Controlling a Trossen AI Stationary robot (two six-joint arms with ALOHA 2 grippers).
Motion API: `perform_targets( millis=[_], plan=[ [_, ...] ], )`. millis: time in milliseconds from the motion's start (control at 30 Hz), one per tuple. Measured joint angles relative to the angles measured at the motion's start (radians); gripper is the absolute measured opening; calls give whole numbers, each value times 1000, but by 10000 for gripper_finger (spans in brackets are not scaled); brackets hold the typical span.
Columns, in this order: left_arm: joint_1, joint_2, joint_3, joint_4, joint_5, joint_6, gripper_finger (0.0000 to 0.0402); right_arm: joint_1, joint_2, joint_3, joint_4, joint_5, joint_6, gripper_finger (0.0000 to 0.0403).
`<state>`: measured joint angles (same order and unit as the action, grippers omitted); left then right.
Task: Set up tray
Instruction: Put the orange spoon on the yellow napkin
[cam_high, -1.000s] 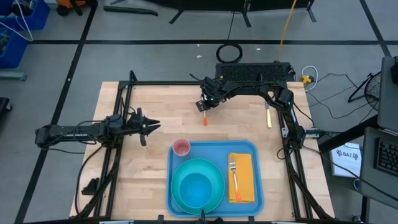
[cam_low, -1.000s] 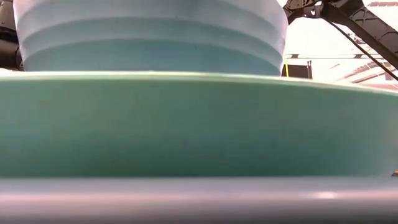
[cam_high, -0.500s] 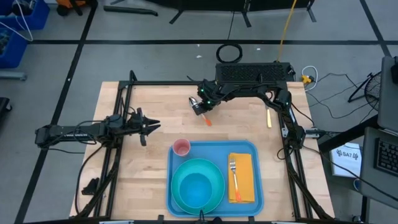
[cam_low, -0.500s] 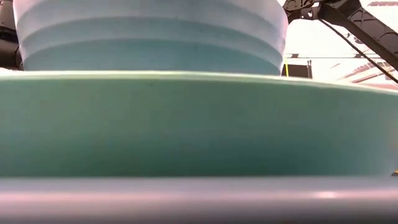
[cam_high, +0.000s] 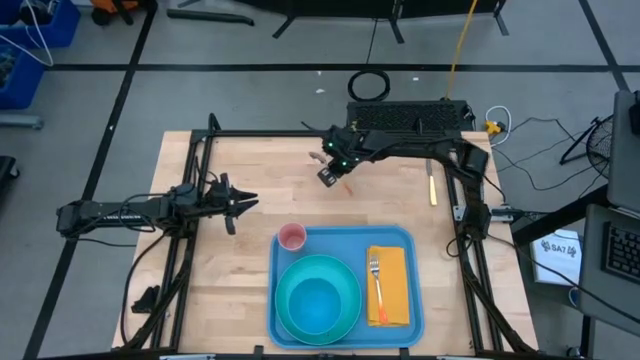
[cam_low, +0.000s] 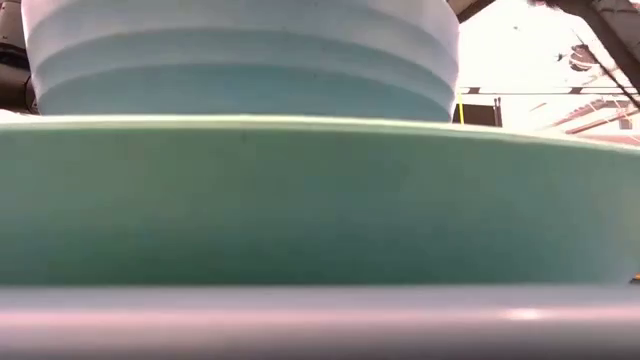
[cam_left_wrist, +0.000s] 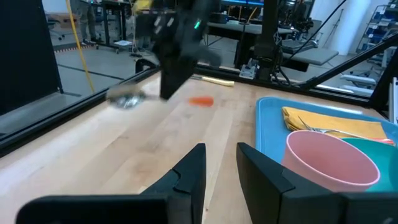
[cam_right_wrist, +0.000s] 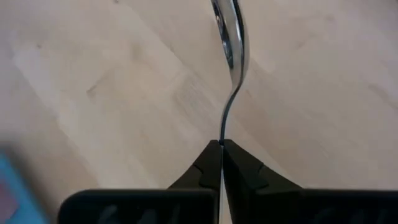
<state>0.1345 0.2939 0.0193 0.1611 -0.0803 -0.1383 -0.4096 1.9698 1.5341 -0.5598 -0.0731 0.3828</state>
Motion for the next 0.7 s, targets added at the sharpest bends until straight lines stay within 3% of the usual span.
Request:
perform_targets(
  millis=[167, 367, 533, 700],
  plan=[
    [0, 0, 0, -1, -4, 0, 93, 50, -125, 1, -148, 97, -14, 1],
    [0, 0, 0, -8, -5, 0, 93, 202, -286, -68, -420, 359, 97, 1],
    [0, 0, 0, -2, -6, 0, 93, 342, -507, -276, -466, 387, 337, 1],
    [0, 0, 0, -2, -6, 0, 93, 548, -741, -479, -523, 400, 701, 1]
  ],
)
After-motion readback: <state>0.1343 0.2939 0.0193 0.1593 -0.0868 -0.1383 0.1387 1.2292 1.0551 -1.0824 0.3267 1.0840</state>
